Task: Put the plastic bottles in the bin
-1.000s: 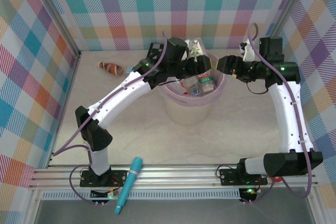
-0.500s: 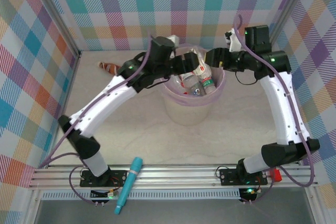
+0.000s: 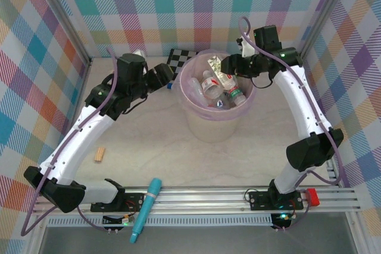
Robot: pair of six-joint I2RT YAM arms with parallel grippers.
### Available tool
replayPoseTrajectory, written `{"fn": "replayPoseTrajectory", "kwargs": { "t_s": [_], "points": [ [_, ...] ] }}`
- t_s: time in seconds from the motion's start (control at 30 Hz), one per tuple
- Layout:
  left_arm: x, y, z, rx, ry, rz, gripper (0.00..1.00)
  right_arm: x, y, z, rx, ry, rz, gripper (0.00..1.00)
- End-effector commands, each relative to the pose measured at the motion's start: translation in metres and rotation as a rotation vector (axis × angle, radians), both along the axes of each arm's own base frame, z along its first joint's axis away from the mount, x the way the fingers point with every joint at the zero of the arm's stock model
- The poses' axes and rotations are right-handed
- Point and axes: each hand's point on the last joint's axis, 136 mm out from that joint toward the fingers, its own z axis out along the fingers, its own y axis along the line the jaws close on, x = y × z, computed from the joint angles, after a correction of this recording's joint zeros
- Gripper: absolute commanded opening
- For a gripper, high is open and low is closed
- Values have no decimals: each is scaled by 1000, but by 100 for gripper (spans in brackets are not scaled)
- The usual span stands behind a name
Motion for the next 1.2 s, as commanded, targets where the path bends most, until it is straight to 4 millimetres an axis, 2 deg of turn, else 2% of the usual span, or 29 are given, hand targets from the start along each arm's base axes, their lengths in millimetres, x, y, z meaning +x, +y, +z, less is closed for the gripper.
{"fn": "replayPoseTrajectory", "kwargs": {
  "t_s": [0.0,0.17,0.27,0.4,0.57,0.67,0.9,1.03,1.17],
  "points": [
    [0,19,-14,-22,41,53,78,-16,10,-23,-20,65,51,54],
    [9,27,-39,-28,100,78,78,-17,6,-39,-74,90,39,54],
    [14,30,-49,-9,119,95,78,-19,1,-39,-121,85,35,54],
    [23,35,-62,-15,145,115,79,-21,-3,-12,-132,19,35,56],
    [38,41,-74,-70,144,152,88,-24,1,32,-74,-77,53,68],
    [46,49,-80,-85,142,192,90,-27,4,47,-46,-104,60,71],
    [63,67,-105,-85,180,262,97,-40,-6,64,-40,-147,35,72],
    [76,83,-126,-101,217,335,100,-48,-17,62,-52,-148,7,73],
    [94,95,-149,-194,253,413,100,-56,-29,55,-66,-133,-23,74]
  ]
}}
